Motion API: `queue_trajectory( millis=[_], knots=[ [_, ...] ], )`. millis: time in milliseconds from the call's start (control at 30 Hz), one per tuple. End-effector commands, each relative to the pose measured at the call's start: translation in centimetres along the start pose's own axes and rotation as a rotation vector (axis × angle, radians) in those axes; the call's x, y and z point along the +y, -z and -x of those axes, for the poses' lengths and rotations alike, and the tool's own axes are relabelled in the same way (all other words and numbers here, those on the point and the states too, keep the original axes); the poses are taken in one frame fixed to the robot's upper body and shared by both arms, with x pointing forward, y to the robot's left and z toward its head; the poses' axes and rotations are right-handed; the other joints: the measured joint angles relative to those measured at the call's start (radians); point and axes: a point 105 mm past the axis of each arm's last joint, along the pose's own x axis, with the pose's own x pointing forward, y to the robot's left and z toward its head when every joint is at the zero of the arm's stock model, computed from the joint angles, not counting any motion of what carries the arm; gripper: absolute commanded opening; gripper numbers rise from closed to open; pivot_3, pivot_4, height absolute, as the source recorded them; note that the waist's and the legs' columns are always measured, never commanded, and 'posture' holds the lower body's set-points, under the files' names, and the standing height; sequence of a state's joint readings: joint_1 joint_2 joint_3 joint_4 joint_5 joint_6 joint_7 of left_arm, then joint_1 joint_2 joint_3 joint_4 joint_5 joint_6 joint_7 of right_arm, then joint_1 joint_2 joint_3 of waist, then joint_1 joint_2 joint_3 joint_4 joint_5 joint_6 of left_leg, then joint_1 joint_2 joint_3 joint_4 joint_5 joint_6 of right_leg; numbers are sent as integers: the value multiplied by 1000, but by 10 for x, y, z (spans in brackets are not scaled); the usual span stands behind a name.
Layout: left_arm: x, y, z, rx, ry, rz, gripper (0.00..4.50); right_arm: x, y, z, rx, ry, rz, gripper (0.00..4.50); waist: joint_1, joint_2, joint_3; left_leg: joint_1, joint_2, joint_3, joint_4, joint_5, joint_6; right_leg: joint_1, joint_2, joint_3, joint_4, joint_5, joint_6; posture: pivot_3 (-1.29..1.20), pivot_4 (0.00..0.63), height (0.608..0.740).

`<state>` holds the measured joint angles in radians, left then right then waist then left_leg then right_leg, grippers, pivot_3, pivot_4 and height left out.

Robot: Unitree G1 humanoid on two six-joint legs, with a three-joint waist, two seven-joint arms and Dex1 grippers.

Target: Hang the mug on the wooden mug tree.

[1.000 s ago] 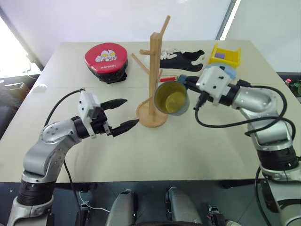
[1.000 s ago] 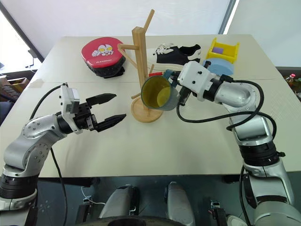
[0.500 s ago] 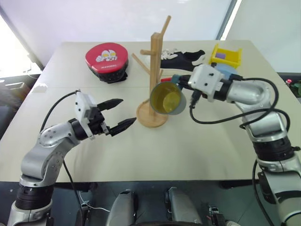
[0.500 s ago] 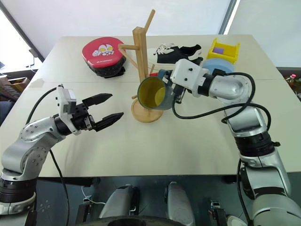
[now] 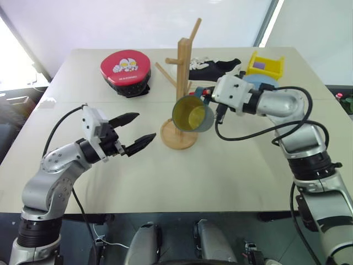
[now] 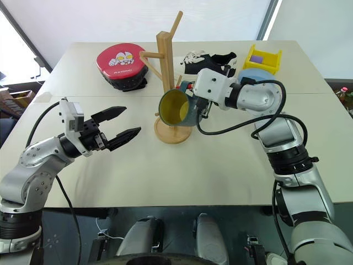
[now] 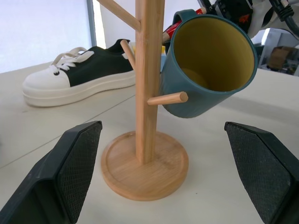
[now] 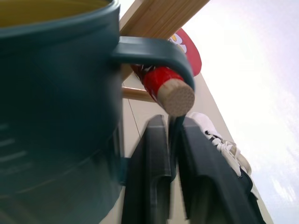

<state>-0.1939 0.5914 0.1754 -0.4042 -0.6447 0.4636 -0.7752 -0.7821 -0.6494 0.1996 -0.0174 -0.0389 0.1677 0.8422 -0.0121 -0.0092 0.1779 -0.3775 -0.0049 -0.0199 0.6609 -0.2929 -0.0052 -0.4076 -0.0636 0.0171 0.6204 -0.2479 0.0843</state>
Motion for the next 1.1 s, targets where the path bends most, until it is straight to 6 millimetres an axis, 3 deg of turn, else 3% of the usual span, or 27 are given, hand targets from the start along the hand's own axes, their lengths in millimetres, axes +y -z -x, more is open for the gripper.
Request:
queue_trajectory(
  millis=[33,100,300,600,700,833,1000,1100],
  knots=[
    [-2,-13,1,-40,-3,-46,4500,-15,-14,5,-36,52,53,2044,0,0,0,0,0,0,0,0,0,0,0,0,0,0,0,0,150,735],
    [-1,-13,1,-39,-5,-48,4500,-16,-15,6,-36,61,68,3011,0,0,0,0,0,0,0,0,0,0,0,0,0,0,0,0,150,735],
    [0,-12,0,-38,-3,-43,4500,-23,-17,13,-38,89,82,3011,-1,0,0,0,0,0,0,0,0,0,0,0,0,0,0,0,150,735],
    [3,-11,0,-35,-6,-37,4500,-46,-6,73,-43,220,-32,3011,3,0,0,-2,0,0,0,0,0,0,-1,0,-2,0,0,0,150,735],
    [9,-7,2,-17,-42,-30,4500,-43,11,91,-35,267,-153,3011,0,0,0,-2,0,0,0,0,0,0,-1,0,-2,0,0,0,150,735],
    [33,12,9,30,-213,-9,4500,-25,59,112,-29,430,-413,3011,1,-1,-1,0,0,-1,-1,0,0,1,-1,0,-1,0,0,0,150,735],
    [60,40,24,59,-439,14,4500,11,110,119,51,567,-584,3011,-1,0,-1,2,0,1,-1,0,0,2,0,1,1,0,0,0,150,735],
    [70,51,30,69,-529,38,4500,25,124,119,73,595,-631,3011,1,0,-1,2,0,1,-1,0,0,1,0,1,1,0,1,0,150,735]
  ],
)
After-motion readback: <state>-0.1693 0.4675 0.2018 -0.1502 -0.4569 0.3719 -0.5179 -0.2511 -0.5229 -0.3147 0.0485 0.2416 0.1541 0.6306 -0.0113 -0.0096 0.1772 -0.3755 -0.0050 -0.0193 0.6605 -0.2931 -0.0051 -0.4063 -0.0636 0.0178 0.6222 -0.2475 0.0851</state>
